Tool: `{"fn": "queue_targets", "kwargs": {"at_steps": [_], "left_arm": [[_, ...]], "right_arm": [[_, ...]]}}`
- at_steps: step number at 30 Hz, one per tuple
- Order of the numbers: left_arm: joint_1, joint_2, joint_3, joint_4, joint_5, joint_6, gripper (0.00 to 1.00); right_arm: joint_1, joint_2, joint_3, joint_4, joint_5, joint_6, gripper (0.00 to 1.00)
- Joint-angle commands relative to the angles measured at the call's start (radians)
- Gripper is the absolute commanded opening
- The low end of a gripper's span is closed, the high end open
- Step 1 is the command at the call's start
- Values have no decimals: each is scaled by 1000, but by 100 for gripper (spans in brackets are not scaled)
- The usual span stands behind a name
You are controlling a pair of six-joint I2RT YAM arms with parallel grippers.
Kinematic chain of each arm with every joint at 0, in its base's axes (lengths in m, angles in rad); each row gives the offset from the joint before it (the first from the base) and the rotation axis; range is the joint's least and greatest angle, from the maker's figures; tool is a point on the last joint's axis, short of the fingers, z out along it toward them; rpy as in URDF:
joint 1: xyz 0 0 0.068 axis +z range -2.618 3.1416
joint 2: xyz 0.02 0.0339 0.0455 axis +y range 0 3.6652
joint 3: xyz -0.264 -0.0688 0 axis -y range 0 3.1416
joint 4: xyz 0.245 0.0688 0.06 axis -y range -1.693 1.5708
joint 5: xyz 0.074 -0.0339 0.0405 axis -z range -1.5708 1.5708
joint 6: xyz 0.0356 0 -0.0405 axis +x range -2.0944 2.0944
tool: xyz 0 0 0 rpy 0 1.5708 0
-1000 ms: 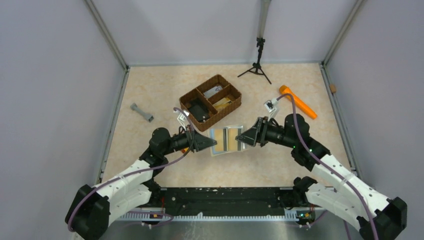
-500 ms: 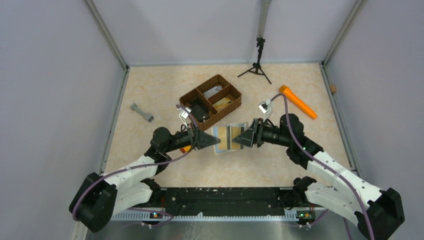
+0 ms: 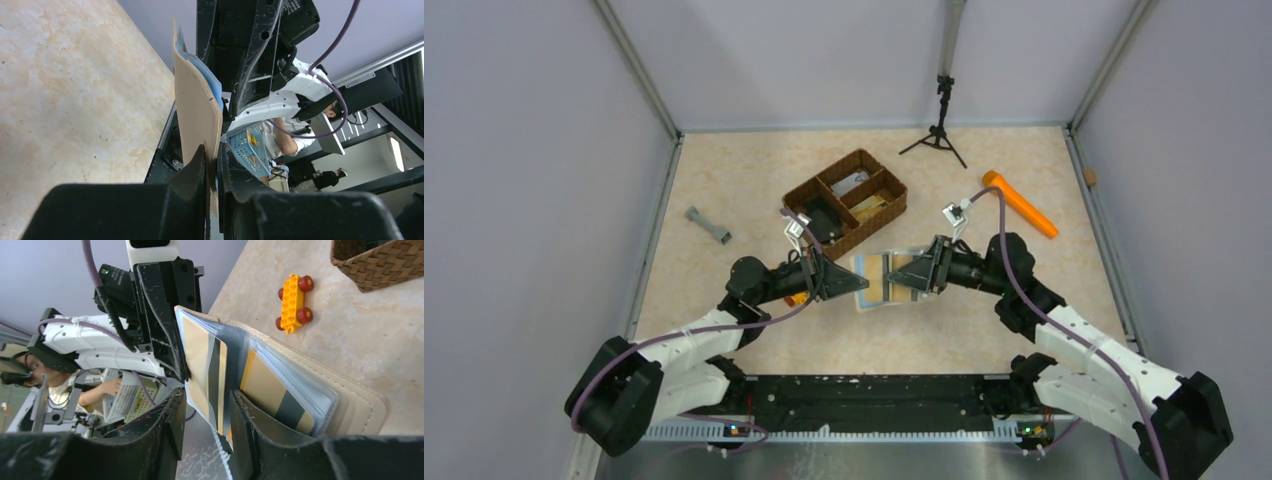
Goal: Take the credit cards out of the card holder
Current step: Remove the credit card from the card holder.
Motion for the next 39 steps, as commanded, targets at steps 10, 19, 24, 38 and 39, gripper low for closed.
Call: {"fn": "queue_targets", "kwargs": {"at_steps": [10,19,24,38,39], "left_arm": [[-7,-20,7,214,3,-49,0],[-8,-25,1,220,6,-49,0],[-9,-37,-15,211,-5,-40,0],[9,-238,65,-524,-261,228,0],[10,-252,70,-571,-284,244,0]], "right_arm": [[10,-36,-122,374,-18,245,9],[10,-65,-136,412,3,274,0],[8,-126,-126,274,80,223,0],[-42,-199,-42,-109,315,85,0],[-42,-196,-47,-105,334,95,0]]}}
